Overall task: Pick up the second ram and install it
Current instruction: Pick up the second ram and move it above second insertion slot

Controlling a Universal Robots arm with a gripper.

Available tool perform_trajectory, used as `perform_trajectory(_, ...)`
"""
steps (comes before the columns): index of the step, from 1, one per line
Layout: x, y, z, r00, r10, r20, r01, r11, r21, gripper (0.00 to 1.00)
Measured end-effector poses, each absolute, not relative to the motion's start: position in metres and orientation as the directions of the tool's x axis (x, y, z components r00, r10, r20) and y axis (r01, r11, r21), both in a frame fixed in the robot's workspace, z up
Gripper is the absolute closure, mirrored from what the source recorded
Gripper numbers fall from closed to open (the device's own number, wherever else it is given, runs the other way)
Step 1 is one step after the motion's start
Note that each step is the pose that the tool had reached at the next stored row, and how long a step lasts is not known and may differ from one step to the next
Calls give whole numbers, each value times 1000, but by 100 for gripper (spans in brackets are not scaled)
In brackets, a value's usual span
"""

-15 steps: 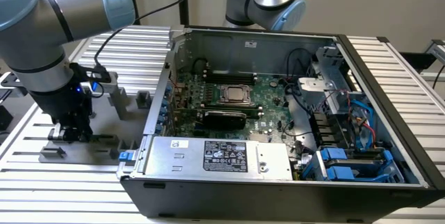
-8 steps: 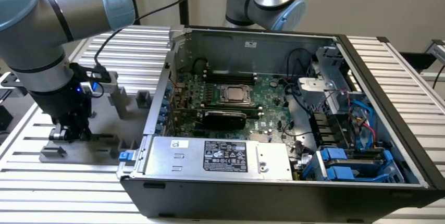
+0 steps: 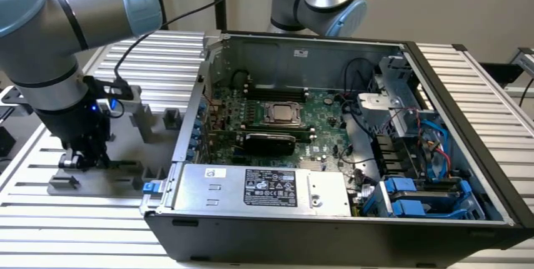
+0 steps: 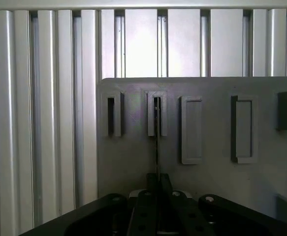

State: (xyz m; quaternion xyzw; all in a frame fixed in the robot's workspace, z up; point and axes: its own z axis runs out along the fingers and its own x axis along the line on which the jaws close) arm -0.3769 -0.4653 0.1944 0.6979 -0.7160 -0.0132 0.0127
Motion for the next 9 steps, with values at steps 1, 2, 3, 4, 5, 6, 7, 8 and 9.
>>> perform_trajectory(1,-377,-465,194,-33,-999,0,-999,33,37,87)
perform_trajectory(2,-377,-465,194,-40,-999,0,-999,40,37,87)
perform_trajectory(3,-377,-465,194,-46,-999,0,-998,46,37,87)
perform_trajectory(4,-377,-465,194,-50,-999,0,-998,50,37,87)
perform_trajectory(5,-377,-465,194,-52,-999,0,-998,52,37,87)
perform_trajectory(6,-377,-465,194,-54,-999,0,-998,54,37,87)
perform_trajectory(7,-377,-465,194,-56,-998,0,-998,56,37,87)
perform_trajectory(8,-377,-465,194,-59,-998,0,-998,59,37,87)
perform_trajectory(9,-377,-465,194,-63,-998,0,-997,63,37,87)
